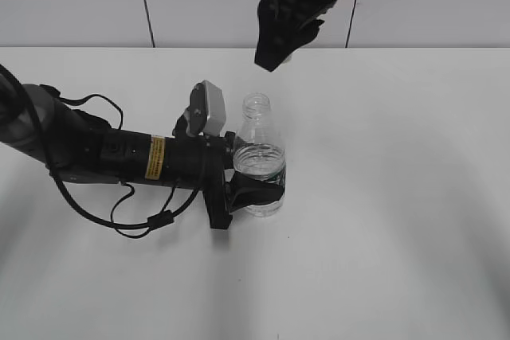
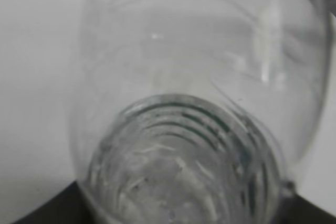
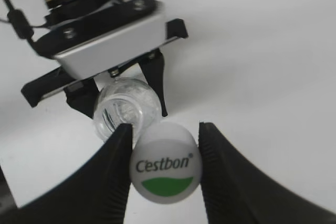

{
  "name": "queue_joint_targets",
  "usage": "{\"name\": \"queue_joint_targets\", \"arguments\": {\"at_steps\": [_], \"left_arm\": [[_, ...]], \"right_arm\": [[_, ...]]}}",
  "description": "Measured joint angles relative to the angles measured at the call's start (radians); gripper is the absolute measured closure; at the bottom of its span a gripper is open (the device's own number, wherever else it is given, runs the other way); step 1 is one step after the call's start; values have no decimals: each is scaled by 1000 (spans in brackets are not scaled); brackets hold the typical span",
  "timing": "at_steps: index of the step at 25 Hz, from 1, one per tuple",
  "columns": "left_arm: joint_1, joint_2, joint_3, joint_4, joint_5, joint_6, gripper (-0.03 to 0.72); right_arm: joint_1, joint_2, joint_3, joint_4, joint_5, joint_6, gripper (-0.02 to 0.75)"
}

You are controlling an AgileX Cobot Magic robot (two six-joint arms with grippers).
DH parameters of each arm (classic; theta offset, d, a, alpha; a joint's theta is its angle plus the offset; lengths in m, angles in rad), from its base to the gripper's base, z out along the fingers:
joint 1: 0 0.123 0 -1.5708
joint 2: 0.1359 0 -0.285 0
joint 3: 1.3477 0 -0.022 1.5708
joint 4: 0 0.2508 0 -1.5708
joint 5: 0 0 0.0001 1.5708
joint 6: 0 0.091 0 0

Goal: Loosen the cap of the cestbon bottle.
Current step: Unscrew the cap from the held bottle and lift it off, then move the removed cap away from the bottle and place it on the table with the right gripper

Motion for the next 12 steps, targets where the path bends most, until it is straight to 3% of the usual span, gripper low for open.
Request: {"name": "queue_joint_targets", "arguments": {"at_steps": [6,12], "left_arm": [[0,0,1,-1,0,0,318],[0,0,1,-1,0,0,318]], "right_arm": [[-208,3,6,108,-1,368,439],[-347,3,122,20,-46,584,439]]}}
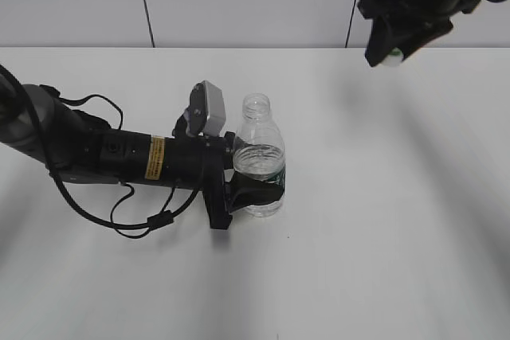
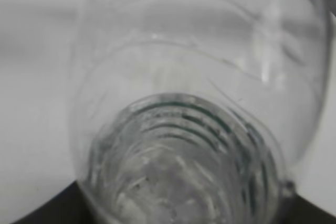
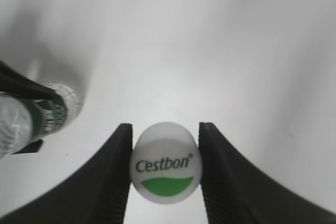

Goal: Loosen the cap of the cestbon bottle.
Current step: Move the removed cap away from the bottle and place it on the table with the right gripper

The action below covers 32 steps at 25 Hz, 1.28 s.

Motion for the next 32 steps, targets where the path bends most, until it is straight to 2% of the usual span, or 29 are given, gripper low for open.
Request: {"name": "queue_joint_targets", "arguments": {"at_steps": [7,14,20,32], "left_arm": [[0,0,0,-1,0,-11,319],[0,0,0,-2,-1,-33,319],[0,0,0,-2,-1,-34,320],[0,0,0,-2,-1,-34,321]], "right_arm": [[-110,1,228,-53,-138,87,440],[-131,3,421,-126,-306,178,440],[-131,44,442,-216,-355,237,440],[-131,121,444,-215,-401,265,440]]}}
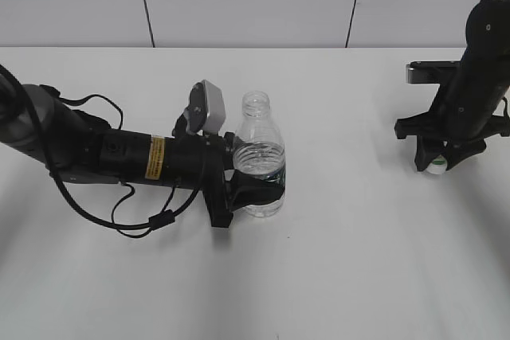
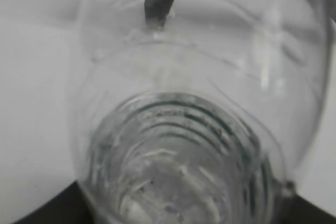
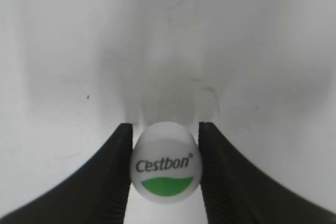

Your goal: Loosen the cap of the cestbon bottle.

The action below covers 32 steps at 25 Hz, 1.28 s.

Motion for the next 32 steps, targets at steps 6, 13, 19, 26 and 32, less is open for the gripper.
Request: {"name": "queue_joint_targets", "arguments": {"at_steps": [6,13,19,26,32], "left_arm": [[0,0,0,0,0,-1,321],[0,0,0,0,0,-1,322],[0,0,0,-10,8,-1,322],[-3,0,0,-50,22,-2,319],[-4,0,0,-74,26,-2,256]], "right_arm": [[0,0,0,15,0,0,374],[0,0,0,26,0,0,321],[0,1,-34,27,19,0,321],[0,1,-117,34,80,0,321],[0,1,-141,42,91,0,321]]}}
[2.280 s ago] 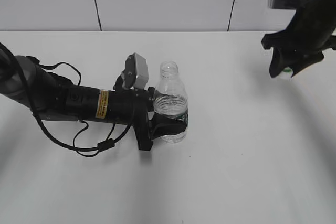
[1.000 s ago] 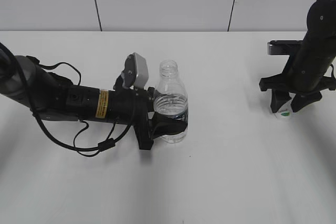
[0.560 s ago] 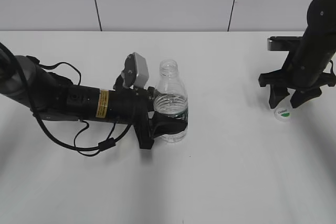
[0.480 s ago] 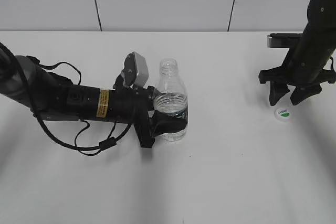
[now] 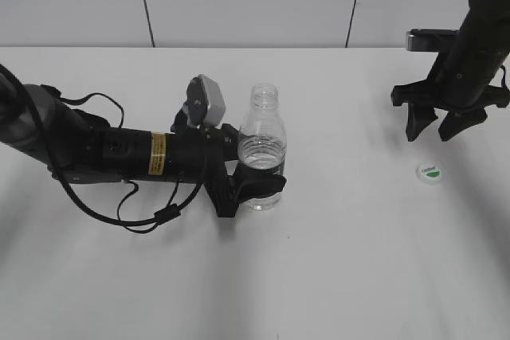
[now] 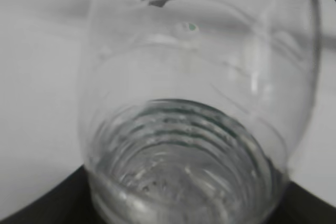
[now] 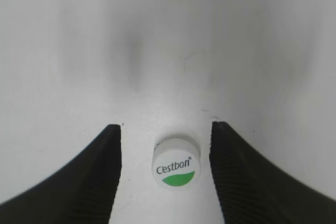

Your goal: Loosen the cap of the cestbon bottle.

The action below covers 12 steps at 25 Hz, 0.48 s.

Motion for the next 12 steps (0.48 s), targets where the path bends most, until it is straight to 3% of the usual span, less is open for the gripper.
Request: {"name": "queue_joint_targets", "arguments": {"at_steps": [4,12], "left_arm": [[0,0,0,-8,-5,0,241],[0,-2,0,-51,-32,-4,134]], "right_arm": [[0,0,0,0,0,0,321],[0,0,0,1,0,0,321]]}}
